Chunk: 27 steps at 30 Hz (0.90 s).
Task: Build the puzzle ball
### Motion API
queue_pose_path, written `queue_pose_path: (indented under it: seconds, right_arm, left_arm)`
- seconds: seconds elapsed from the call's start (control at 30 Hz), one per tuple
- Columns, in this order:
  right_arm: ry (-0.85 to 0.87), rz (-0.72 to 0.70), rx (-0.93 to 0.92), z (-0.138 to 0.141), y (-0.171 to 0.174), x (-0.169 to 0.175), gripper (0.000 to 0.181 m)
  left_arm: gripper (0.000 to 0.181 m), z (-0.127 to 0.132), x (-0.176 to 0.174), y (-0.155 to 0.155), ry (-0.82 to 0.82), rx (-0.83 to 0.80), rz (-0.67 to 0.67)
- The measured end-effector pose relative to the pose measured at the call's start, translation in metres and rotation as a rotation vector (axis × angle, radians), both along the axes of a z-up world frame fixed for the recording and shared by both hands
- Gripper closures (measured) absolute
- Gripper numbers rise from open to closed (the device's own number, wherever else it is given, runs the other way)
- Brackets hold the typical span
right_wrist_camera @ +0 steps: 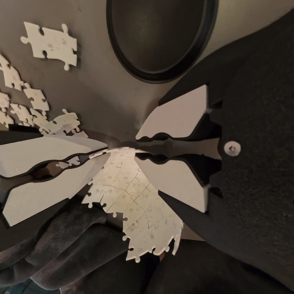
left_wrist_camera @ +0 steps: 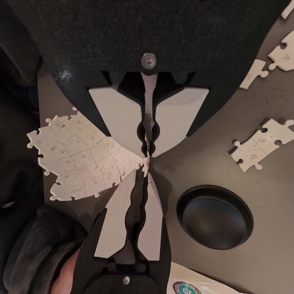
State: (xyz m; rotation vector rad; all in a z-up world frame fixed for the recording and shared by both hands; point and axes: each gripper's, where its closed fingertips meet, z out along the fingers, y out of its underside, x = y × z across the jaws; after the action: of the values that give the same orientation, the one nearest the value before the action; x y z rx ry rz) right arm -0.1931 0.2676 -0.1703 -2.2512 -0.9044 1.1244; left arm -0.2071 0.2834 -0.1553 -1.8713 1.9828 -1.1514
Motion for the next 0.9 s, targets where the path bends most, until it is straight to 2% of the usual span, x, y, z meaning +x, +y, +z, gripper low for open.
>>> queue_pose_path:
  seconds: [0.17,0.27,0.67,0.73,0.9]
  right_arm:
    - [-0.02,0.008,-0.08,-0.001,-0.011,0.007,0.17]
    - [0.008,0.018,-0.105,0.001,-0.014,0.005,0.18]
    - [0.009,-0.011,-0.115,-0.001,-0.009,0.007,0.181]
    - [0.03,-0.024,-0.095,0.004,-0.006,0.007,0.181]
    - [0.132,-0.068,-0.006,0.029,0.003,0.014,0.176]
  left_arm:
    - [0.179,0.002,0.0,0.0,-0.007,0.012,0.003]
    - [0.179,0.001,0.001,0.0,-0.004,0.013,0.004]
    - [0.171,0.004,-0.002,-0.004,-0.003,-0.016,-0.005]
    - [0.176,0.004,-0.003,-0.004,0.001,-0.011,-0.011]
    - [0.169,0.007,-0.003,-0.005,-0.007,-0.01,-0.007]
